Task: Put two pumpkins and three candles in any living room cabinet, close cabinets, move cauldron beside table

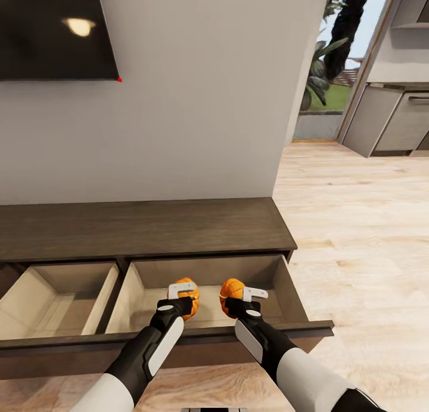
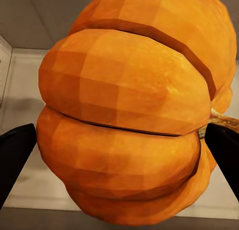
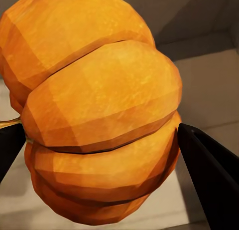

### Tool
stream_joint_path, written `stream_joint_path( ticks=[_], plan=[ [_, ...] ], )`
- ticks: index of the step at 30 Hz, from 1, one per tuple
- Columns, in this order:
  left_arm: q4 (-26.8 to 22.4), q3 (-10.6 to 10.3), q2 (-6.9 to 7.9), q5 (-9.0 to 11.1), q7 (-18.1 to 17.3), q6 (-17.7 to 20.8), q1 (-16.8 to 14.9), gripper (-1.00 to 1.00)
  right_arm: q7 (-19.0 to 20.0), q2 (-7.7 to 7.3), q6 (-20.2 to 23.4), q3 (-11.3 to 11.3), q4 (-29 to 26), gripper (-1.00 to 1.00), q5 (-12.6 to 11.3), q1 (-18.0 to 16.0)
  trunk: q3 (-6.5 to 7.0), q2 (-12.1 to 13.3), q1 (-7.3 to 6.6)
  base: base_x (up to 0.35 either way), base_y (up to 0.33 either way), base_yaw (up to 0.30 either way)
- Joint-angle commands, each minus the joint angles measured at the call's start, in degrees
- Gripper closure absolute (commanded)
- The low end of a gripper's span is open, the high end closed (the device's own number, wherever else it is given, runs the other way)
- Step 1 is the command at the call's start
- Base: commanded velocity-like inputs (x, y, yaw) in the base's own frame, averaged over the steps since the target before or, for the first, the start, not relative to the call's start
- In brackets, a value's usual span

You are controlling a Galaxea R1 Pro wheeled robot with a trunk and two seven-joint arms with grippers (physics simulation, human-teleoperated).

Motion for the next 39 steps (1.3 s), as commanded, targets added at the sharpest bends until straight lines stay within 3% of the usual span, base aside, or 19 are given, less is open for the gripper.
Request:
stream_joint_path(
  ticks=[1,4,5,26,27,35,39],
  plan=[
    [-0.1,-0.2,0.06,0.5,0.5,0.1,0.0,1.00,-0.4,0.00,0.3,0.2,-0.1,1.00,0.0,-0.1,-0.05,0.0,-0.01,0.000,0.000,0.000],
    [-0.1,-0.1,0.04,0.5,0.5,0.2,0.0,1.00,-0.4,0.00,0.3,0.2,-0.1,1.00,0.0,-0.1,-0.05,0.0,-0.01,0.000,0.000,0.000],
    [-0.1,-0.1,0.03,0.5,0.5,0.1,0.0,-1.00,-0.4,0.00,0.4,0.2,-0.1,1.00,0.0,-0.1,-0.05,0.0,-0.01,0.000,0.000,0.000],
    [-0.1,-0.1,0.03,0.5,0.6,0.2,0.0,-1.00,-1.9,0.00,0.5,0.2,-0.1,1.00,-0.1,-0.1,-0.05,0.0,-0.01,0.000,0.000,0.000],
    [-0.1,-0.1,0.03,0.6,0.6,0.2,0.0,-1.00,-1.9,0.00,0.5,0.2,-0.1,-1.00,-0.1,-0.1,-0.05,0.0,-0.01,0.000,0.000,0.000],
    [-0.1,-0.1,0.05,0.7,0.5,0.2,0.0,-1.00,-1.0,-0.09,1.0,0.1,-0.2,-1.00,-0.4,-0.1,-0.05,0.0,-0.01,0.000,0.000,0.000],
    [-0.1,-0.1,0.07,0.7,0.5,0.2,0.0,-1.00,-1.1,-0.07,2.9,0.0,-0.8,-1.00,-3.4,-0.1,-0.05,0.0,-0.01,0.000,0.000,0.000]
  ],
)
